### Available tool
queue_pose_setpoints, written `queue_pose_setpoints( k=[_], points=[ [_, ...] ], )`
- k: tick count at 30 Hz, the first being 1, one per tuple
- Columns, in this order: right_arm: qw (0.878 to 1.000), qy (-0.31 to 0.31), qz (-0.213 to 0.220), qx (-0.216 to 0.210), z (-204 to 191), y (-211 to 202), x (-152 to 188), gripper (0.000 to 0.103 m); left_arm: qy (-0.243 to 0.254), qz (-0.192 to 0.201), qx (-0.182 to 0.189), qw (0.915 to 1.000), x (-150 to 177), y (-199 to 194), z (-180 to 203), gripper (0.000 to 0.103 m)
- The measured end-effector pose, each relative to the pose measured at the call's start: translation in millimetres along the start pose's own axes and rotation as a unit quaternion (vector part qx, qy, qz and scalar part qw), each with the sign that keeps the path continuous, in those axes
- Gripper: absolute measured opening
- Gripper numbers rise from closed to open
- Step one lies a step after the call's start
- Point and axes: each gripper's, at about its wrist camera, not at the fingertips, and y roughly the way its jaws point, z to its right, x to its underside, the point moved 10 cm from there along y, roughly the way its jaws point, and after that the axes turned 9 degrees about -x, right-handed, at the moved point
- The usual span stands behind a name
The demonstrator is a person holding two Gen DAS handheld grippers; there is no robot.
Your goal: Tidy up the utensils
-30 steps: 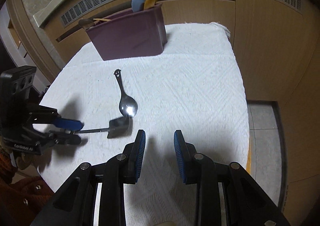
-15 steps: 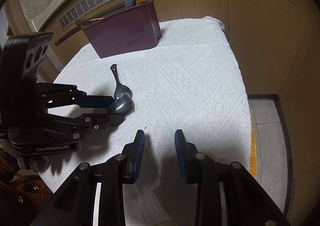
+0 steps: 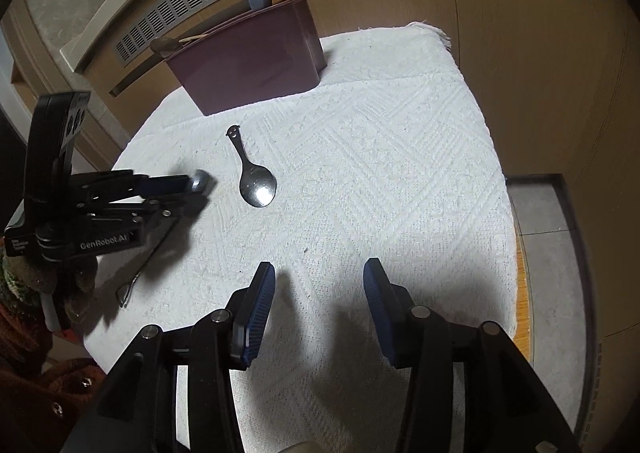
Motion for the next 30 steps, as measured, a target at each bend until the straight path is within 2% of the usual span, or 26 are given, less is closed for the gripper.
queue_pose_setpoints(
  k=[1, 5, 7, 9, 13, 17, 20, 23, 26, 30],
  points=[
    [1.000, -0.013, -0.005, 0.001, -2.9, 1.2, -0.4, 0.048, -0.011, -0.001, -0.004, 0.9999, 2.7, -0.9, -9.7, 0.035],
    [0.995, -0.082, -0.021, 0.049, -19.0, 16.5, -9.7, 0.047, -0.059, -0.003, -0.009, 0.9982, 12.8, -5.2, -44.1, 0.035],
    [0.994, -0.101, -0.033, 0.034, -32.5, 28.8, -16.5, 0.046, -0.078, -0.004, 0.007, 0.9969, 16.0, -7.9, -49.5, 0.035],
    [0.991, -0.124, -0.040, 0.022, -47.4, 45.3, -28.9, 0.041, -0.088, -0.003, 0.012, 0.9960, 17.1, -8.4, -51.1, 0.035],
    [0.986, -0.158, -0.046, 0.038, -57.2, 74.6, -58.0, 0.040, -0.093, 0.002, 0.003, 0.9957, 18.7, -8.0, -46.6, 0.035],
    [0.982, -0.180, -0.063, 0.017, -70.0, 100.2, -82.0, 0.036, -0.095, 0.000, -0.002, 0.9954, 19.2, -6.5, -45.3, 0.035],
    [0.976, -0.204, -0.067, 0.017, -77.0, 111.4, -89.9, 0.032, -0.101, -0.002, -0.001, 0.9949, 20.9, -9.9, -44.8, 0.035],
    [0.972, -0.219, -0.079, 0.031, -79.2, 112.8, -90.1, 0.007, -0.107, -0.003, -0.001, 0.9943, 20.7, -10.2, -45.4, 0.035],
    [0.973, -0.214, -0.074, 0.048, -76.5, 103.3, -83.5, 0.006, -0.110, -0.004, -0.007, 0.9939, 20.9, -10.0, -48.1, 0.035],
    [0.983, -0.178, -0.034, 0.033, -74.4, 74.5, -80.0, 0.006, -0.108, -0.003, -0.030, 0.9937, 18.8, -9.3, -45.7, 0.032]
  ],
)
